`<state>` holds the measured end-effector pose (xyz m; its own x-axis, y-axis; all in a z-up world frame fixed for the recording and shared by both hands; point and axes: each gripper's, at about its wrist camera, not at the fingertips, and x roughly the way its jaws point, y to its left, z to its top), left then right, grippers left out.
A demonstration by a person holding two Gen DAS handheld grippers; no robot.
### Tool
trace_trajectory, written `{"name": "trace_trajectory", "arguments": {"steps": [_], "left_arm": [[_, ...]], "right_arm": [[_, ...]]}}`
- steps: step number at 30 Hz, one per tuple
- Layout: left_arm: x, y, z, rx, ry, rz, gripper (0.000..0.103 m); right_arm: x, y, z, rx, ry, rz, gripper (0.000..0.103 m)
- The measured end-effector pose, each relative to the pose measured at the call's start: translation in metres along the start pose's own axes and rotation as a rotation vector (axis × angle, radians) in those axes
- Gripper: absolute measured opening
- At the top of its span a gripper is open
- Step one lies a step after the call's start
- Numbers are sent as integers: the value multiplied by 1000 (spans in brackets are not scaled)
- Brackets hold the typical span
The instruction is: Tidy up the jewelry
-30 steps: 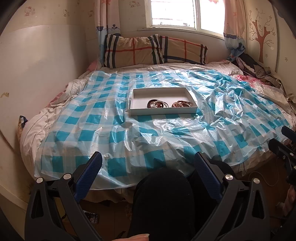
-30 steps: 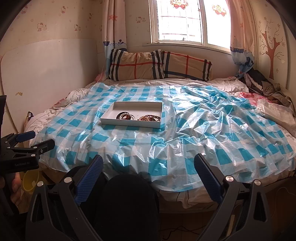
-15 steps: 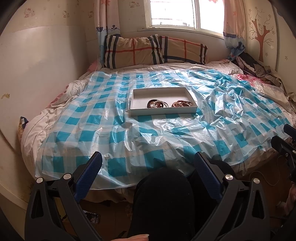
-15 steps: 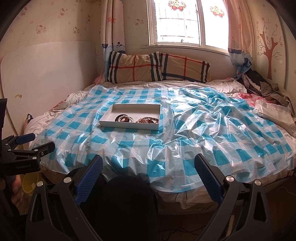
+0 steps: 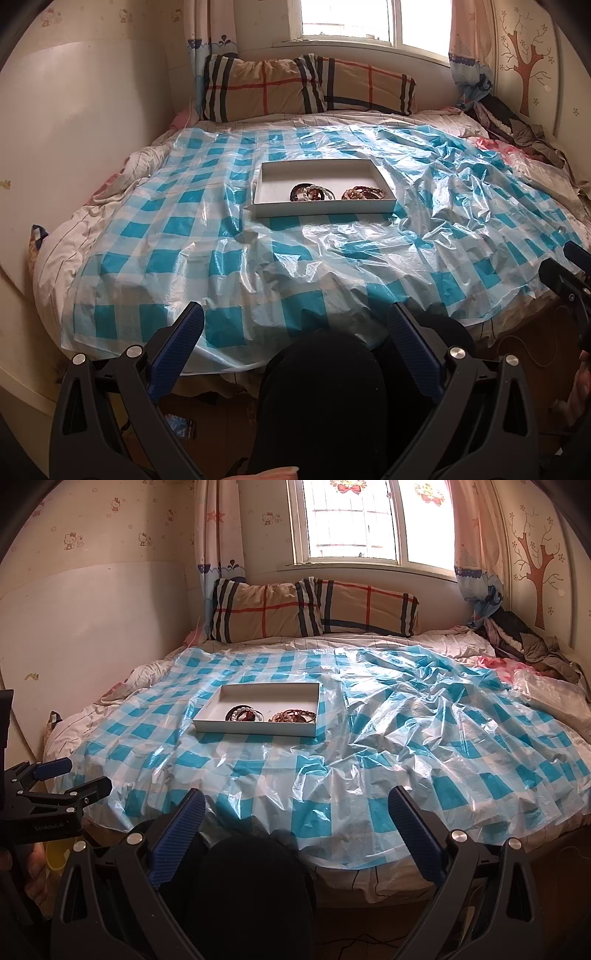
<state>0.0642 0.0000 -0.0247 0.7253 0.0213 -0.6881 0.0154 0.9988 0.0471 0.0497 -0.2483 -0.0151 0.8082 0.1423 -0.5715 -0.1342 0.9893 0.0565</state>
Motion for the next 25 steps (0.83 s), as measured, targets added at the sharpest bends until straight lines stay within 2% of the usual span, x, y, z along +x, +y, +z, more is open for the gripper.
{"name": "trace_trajectory", "arguments": {"steps": [3, 7, 9, 11, 13, 19, 22, 25], "left_arm": [[11, -1, 4, -8, 27, -11, 95], [28, 1, 11, -46, 78, -74, 95], [29, 1, 11, -65, 47, -93, 95], [28, -3, 11, -38, -3, -69, 95], [32, -7, 11, -1, -7, -48, 95], [66, -5, -1, 23, 85, 29, 95], [82, 3, -12, -14, 157, 2, 95], [88, 5, -21, -22, 161, 17, 95]], "right_arm": [[11, -2, 2, 7, 8, -1, 95], [25, -6, 3, 26, 17, -7, 95], [30, -6, 4, 41, 11, -10, 95], [36, -6, 5, 57, 5, -8, 95], [41, -4, 7, 68, 1, -6, 95], [46, 7, 7, 62, -2, 1, 95], [43, 7, 5, 59, -3, -8, 95], [41, 5, 4, 70, -2, -13, 95]]}}
